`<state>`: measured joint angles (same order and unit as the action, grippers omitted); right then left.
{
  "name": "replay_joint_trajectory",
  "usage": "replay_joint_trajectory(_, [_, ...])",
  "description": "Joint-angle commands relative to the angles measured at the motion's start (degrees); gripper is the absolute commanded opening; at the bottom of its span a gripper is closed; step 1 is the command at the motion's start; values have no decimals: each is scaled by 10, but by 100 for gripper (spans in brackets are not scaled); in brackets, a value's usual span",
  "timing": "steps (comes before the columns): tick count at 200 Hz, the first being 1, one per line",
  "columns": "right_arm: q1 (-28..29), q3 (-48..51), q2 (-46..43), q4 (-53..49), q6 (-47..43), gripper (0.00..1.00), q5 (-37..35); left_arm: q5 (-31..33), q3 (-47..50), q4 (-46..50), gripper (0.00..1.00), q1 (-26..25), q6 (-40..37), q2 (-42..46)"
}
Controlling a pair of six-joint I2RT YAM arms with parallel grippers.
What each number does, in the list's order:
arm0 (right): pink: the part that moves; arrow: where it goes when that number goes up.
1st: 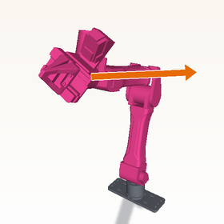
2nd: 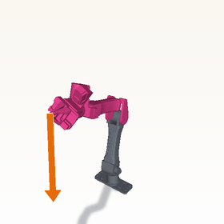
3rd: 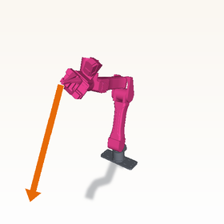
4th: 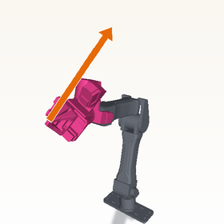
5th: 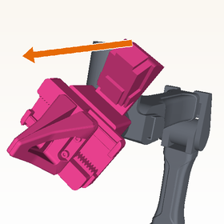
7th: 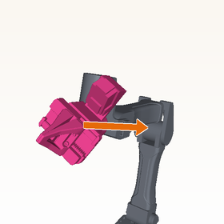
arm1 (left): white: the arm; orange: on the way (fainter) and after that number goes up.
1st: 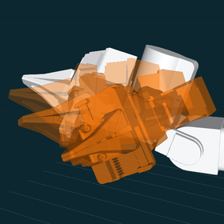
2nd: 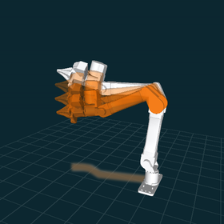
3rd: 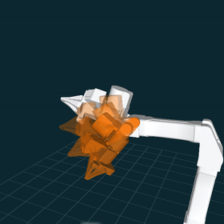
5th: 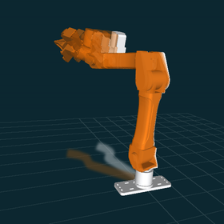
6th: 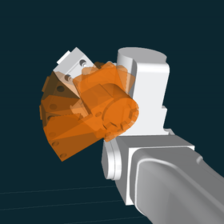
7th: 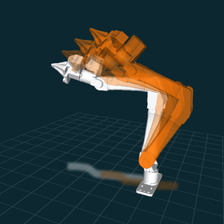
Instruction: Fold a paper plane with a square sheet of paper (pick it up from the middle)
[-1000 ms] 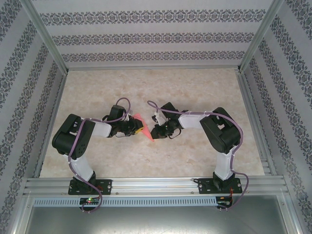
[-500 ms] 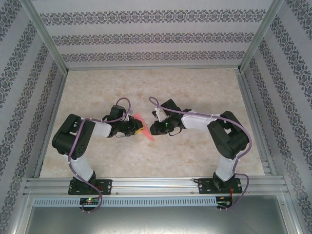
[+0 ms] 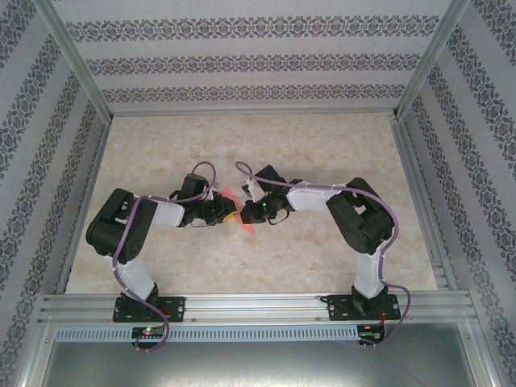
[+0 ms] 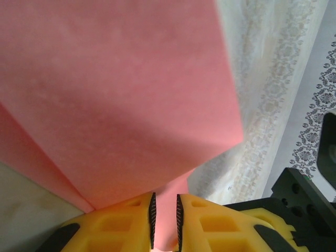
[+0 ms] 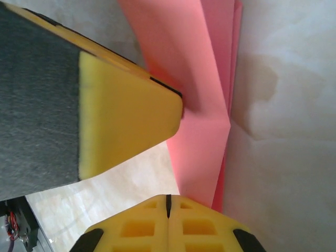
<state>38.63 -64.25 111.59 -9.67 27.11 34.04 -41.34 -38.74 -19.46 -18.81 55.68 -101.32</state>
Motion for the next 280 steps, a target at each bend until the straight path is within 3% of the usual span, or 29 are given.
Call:
replay_joint_trajectory(1, [1, -16, 11, -11, 5, 0, -1, 20, -6, 43, 22, -6, -15, -8])
replay_joint_trajectory(75, [1, -4, 21, -36, -4, 0, -6, 40, -16, 100, 19, -6, -32, -7])
replay_joint_trajectory(160, [-1, 37, -9, -75, -57, 0, 1, 85, -22, 175, 0, -5, -57, -9])
replay_joint_trajectory(280, [-3, 122, -91, -97, -91, 0, -14, 93, -23, 181, 0, -6, -57, -12])
